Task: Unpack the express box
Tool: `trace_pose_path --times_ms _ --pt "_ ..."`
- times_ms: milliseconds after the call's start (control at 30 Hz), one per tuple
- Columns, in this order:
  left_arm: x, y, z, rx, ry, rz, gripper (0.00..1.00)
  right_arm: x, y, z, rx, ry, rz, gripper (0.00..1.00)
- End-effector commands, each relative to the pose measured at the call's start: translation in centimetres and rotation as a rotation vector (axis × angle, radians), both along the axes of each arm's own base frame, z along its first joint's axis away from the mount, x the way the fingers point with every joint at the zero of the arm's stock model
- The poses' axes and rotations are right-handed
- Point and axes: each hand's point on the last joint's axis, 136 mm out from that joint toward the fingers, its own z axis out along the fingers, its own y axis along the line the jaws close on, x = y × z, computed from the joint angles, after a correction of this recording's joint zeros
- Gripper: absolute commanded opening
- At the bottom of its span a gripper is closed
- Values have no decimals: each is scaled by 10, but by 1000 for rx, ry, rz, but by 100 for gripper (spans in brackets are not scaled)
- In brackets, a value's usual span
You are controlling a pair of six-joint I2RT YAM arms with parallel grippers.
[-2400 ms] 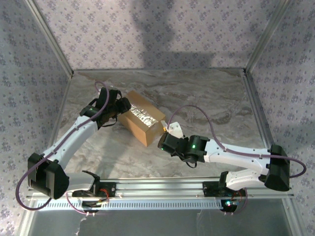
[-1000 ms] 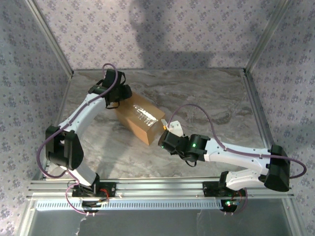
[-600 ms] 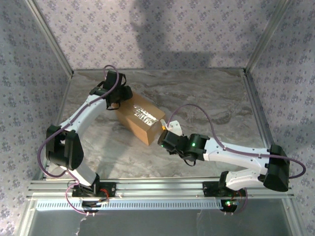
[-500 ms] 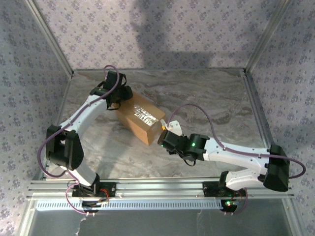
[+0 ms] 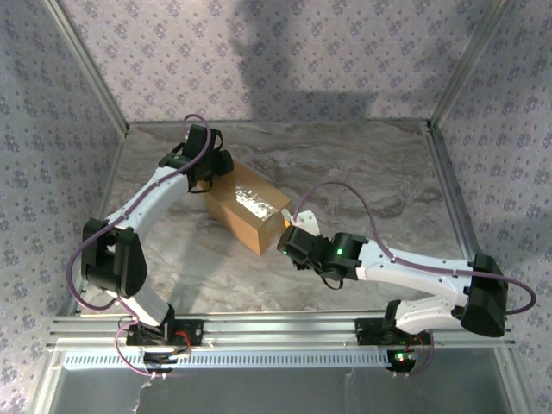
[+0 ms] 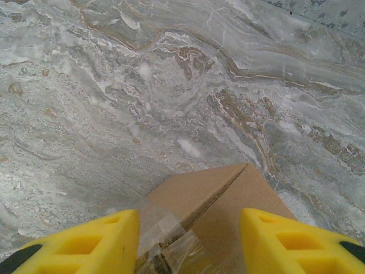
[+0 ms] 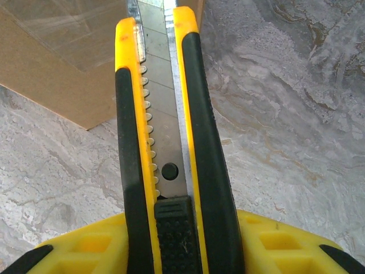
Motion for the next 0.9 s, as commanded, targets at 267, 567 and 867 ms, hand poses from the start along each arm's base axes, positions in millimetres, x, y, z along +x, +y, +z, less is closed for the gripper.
trace_pose_path --times_ms 267,567,867 --pt "-9 -17 -30 -1 72 -96 50 7 7 18 97 -2 33 0" --pt "-11 -19 -31 -1 70 -115 50 7 4 22 148 25 48 0" --pt "-13 -21 -30 -5 67 -134 50 13 -2 25 121 8 58 0"
